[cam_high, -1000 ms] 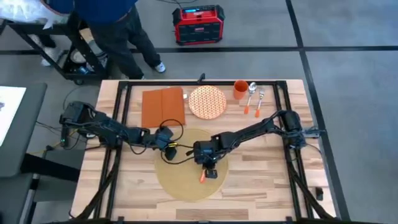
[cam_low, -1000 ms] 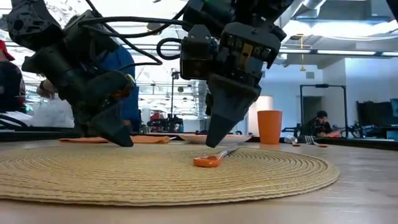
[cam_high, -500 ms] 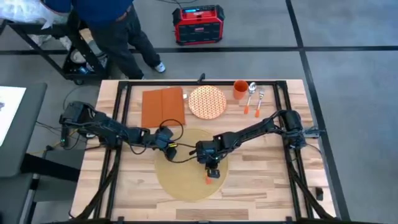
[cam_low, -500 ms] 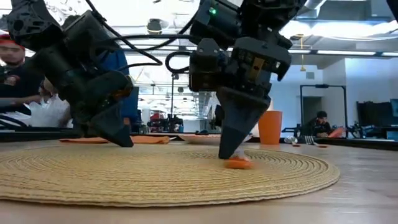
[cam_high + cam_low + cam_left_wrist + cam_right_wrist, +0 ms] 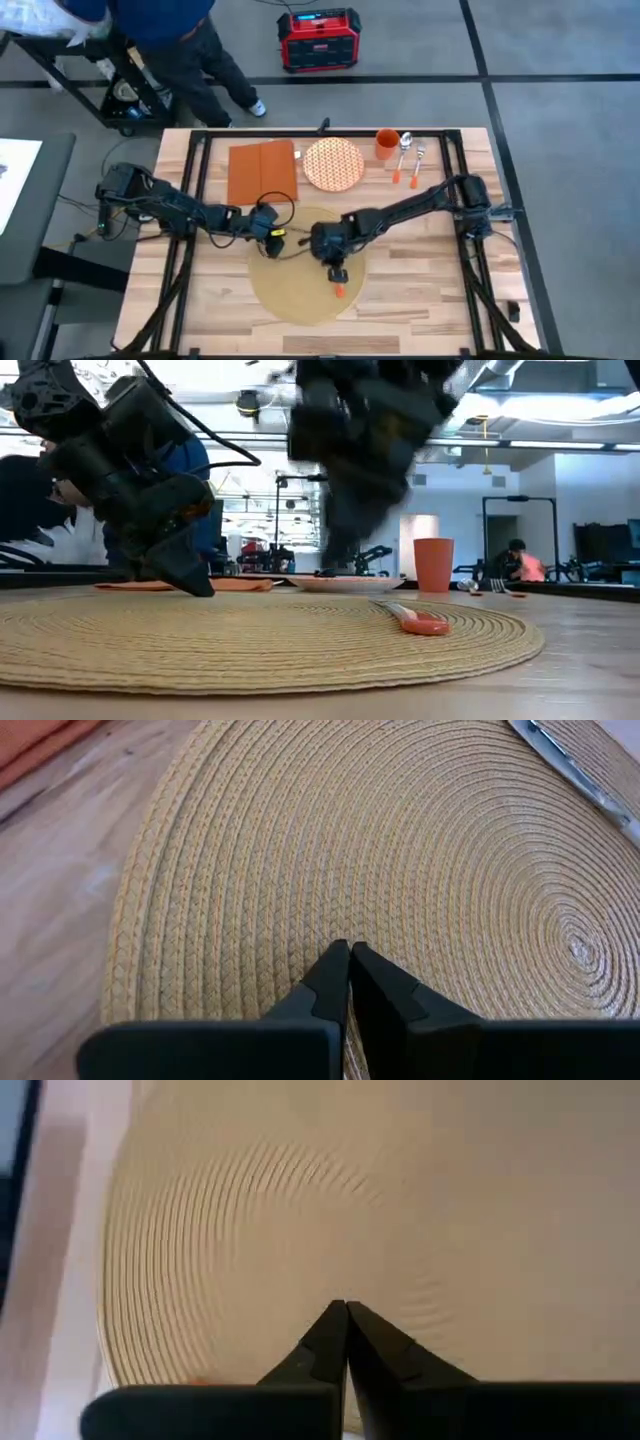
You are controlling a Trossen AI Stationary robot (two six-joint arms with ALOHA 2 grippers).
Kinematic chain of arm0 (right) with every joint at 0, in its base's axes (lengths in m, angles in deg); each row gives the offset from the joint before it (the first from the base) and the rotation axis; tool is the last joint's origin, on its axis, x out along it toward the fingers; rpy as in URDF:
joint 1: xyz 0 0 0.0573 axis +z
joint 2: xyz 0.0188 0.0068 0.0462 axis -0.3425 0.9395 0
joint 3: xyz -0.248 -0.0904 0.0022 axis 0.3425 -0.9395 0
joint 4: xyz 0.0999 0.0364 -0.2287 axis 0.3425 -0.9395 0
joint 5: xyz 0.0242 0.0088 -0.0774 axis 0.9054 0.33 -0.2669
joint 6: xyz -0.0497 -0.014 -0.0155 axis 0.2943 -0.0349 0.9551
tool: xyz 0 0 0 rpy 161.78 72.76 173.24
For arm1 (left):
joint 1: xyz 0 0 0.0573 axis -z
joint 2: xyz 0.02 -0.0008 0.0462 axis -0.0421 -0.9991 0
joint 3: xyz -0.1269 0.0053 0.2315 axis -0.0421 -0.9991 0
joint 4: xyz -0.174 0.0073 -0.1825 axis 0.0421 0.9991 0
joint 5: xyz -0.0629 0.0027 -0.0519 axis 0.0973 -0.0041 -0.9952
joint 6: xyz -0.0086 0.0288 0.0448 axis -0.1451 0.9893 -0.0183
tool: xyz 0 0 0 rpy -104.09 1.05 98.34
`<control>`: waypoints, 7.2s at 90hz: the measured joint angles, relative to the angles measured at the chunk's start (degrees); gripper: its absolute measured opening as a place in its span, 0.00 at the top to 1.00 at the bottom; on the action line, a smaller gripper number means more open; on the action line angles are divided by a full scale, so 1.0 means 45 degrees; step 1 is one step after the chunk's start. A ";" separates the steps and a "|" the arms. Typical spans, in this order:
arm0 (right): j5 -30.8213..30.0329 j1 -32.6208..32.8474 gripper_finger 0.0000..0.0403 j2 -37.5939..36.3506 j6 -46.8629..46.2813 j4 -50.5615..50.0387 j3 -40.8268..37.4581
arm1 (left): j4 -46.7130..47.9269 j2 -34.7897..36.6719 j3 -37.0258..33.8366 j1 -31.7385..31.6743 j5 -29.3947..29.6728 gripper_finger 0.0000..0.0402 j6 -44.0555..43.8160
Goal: Set table place
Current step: Adjust the orange knife on the brown placemat, then put the orange spoon on the brown placemat on the right of the orange knife
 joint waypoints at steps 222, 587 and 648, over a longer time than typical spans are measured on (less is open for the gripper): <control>-0.1620 -1.2963 0.98 -0.1373 -0.4574 -0.0089 -0.1776 | 0.9693 0.3889 0.7370 -1.0530 -0.3664 0.87 0.7358; -0.5185 -0.8665 1.00 -0.6137 -0.6900 -0.0268 -0.9134 | 1.1167 0.3884 0.7385 -1.0486 -0.3286 0.87 0.7887; -0.4058 -0.5472 1.00 -0.5380 -0.9174 -0.1808 -0.9066 | 1.1257 0.3884 0.7380 -1.0486 -0.3281 0.87 0.7693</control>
